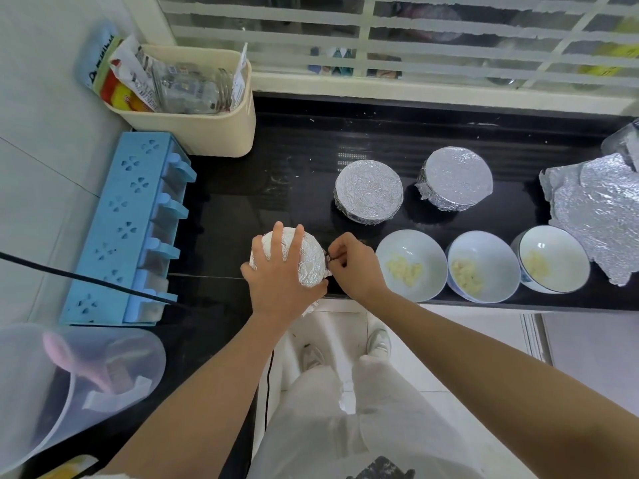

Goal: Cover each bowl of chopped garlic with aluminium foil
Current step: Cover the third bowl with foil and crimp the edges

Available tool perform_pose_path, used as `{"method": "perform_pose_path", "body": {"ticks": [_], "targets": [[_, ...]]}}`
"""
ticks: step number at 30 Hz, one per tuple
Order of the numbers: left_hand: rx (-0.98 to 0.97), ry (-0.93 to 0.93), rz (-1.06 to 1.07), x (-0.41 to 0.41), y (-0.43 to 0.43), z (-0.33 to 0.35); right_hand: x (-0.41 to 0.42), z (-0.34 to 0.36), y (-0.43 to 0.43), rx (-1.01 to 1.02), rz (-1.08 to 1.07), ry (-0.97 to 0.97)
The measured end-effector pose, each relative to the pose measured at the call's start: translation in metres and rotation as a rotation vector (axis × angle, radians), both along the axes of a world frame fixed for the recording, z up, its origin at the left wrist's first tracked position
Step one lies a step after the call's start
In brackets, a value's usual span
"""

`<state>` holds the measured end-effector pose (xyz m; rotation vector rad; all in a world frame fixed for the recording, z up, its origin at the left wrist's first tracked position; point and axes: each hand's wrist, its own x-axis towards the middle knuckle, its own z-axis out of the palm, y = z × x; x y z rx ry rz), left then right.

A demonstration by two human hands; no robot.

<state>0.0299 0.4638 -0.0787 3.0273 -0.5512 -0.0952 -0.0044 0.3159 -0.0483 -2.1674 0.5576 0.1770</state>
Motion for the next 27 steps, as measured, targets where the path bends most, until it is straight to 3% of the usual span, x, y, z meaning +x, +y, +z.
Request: {"method": "perform_pose_path", "body": {"ticks": [13,20,27], "targets": [[0.013,0.008,-0.007,0.001,0.001,0.0,-0.002,0.001,0.0,-0.054,0.078,0.114],[0.01,0.054,-0.027,0.002,0.002,0.002,-0.004,0.003,0.009,-0.051,-0.043,0.098],[0.003,0.029,-0.006,0.0,0.0,0.001,-0.009,0.008,0.013,0.136,-0.222,0.092]]}}
